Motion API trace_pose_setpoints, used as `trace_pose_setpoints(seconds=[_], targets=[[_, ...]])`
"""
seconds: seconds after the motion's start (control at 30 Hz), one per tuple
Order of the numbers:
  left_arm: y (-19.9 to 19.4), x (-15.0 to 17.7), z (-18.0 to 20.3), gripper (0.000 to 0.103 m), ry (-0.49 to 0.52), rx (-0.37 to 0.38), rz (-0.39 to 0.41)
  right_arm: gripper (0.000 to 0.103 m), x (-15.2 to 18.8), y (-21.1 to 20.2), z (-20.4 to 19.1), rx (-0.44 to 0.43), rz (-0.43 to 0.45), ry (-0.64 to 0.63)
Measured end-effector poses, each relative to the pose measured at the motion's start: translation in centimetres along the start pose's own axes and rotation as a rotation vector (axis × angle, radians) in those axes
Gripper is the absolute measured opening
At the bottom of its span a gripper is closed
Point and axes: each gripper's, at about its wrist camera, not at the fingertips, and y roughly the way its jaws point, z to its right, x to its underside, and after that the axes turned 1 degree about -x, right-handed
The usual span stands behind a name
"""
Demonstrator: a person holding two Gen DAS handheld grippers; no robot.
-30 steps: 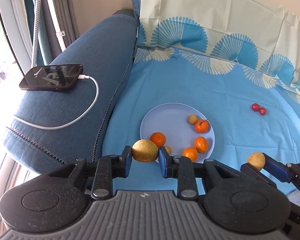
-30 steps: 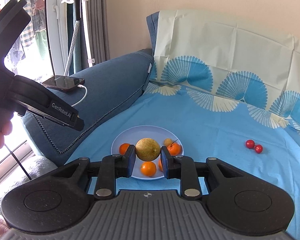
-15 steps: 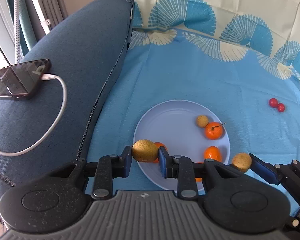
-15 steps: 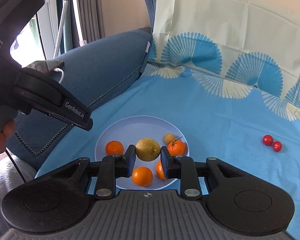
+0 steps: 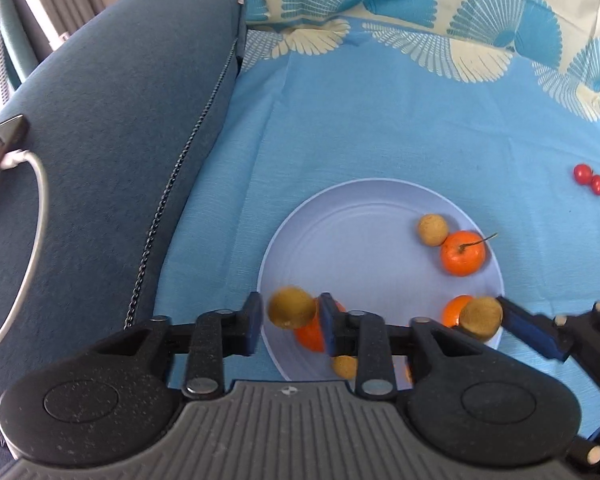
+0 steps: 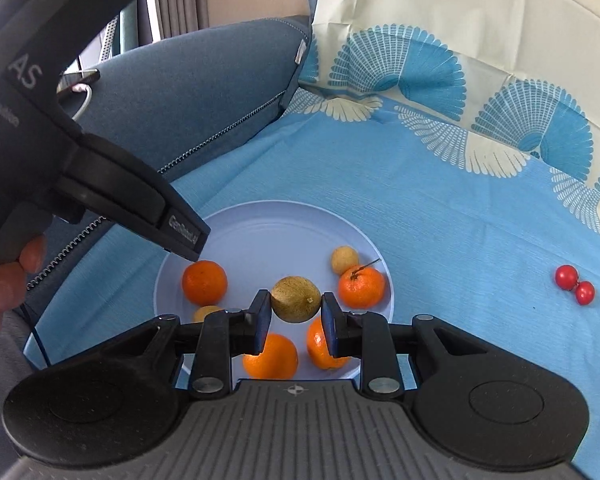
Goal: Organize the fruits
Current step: 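Carry both brown fruits to the plate and open both tools, then withdraw both open tools from the plate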
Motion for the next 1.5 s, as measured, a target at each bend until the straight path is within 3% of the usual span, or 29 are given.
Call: trace_pose_setpoints(seconds=[0.03, 0.1, 0.17, 0.27, 0.47, 0.7, 0.87, 1.1, 1.5], targets=[[0.1, 0.0, 0.0, 0.074, 0.005, 0.005, 0.005, 0.029, -0.1, 0.1, 0.0, -0.001, 0.002, -0.004], [-0.3, 0.1, -0.2, 0.102, -0.001, 0.0, 0.035, 0.039, -0.4, 0.3, 0.0, -0.01, 0.003, -0.018], [-1.0, 0.4, -0.3, 0.103, 0.001, -0.02, 0.056, 0.061, -0.6, -0.1, 0.1, -0.007, 0.013, -0.022], [-1.6, 1.3, -0.4, 0.103, 0.021, -0.054, 0.022, 0.077, -0.7, -1.2, 0.1, 0.006, 0.012, -0.015], [-5.7, 4.7, -1.8, 0.103, -0.016, -0.06, 0.028, 0.093, 1.1, -5.5, -0.7, 0.013, -0.008, 0.019], [-10.1, 9.6, -2.3, 0.103, -0.049, -0.08, 0.028, 0.096, 3.5, -11.3, -1.5, 0.033, -0.016, 0.093], [-12.7, 12.6, -2.0, 0.103, -0.064, -0.083, 0.053, 0.097, 5.0, -15.8, -1.4, 0.06, 0.043, 0.117], [-16.4, 14.0, -1.2, 0.103, -0.038, -0.089, 0.148, 0.099, 6.1, -20.0, -1.9, 0.093, 0.153, 0.104], [-20.0, 15.5, -0.6, 0.103, -0.021, -0.094, 0.227, 0.102, 7.1, -23.4, -2.7, 0.094, 0.219, 0.099]])
